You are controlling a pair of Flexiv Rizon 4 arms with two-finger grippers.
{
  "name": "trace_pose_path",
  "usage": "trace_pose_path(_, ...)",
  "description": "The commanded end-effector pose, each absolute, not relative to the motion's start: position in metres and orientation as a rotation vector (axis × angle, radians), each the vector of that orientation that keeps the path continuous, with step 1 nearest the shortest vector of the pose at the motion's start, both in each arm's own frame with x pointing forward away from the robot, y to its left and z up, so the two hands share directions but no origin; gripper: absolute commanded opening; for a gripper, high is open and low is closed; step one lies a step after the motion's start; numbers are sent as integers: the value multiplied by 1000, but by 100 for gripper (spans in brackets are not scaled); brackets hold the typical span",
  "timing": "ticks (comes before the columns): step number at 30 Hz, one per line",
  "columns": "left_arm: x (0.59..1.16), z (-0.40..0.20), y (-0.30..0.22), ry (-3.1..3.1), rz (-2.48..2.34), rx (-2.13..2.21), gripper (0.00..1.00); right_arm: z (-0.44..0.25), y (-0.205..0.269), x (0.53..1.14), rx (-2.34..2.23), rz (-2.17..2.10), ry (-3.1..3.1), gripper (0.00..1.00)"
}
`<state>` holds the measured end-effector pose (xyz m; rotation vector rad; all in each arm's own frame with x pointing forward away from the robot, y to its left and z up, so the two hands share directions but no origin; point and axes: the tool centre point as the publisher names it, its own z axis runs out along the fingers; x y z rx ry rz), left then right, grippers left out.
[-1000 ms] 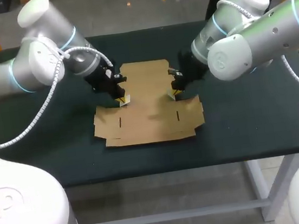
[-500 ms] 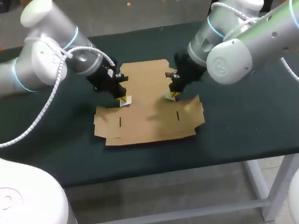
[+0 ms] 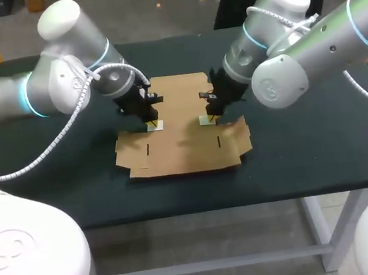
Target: Assemble the packaging by folding the flat box into shape, placing the metal phone stand inside, and closing the box properly
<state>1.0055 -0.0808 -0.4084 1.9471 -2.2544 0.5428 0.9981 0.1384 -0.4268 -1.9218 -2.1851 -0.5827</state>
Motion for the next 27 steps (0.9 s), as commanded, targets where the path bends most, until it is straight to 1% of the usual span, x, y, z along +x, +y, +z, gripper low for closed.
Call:
trace_pose_path(1,1002,-415,-84,-2263,500,2009,0,-441,147,1003,-1948,-537,-2196,0)
trace_pose_path(6,1005,-420,-79,-2226,481,2032,0,-443,147,1005,-1955,-510,-2189,0)
trace_pose_path(9,1005,-418,-77,-2209,487,2024,0,-433,143,1007,-1945,-519,-2184,0)
trace_pose_path(17,1013,-389,-61,-2173,524,1967,0,-401,127,1016,-1878,-611,-2141,0)
trace_pose_path(27,1021,-373,-49,-2141,537,1932,0,-387,103,1024,-1815,-649,-2057,0)
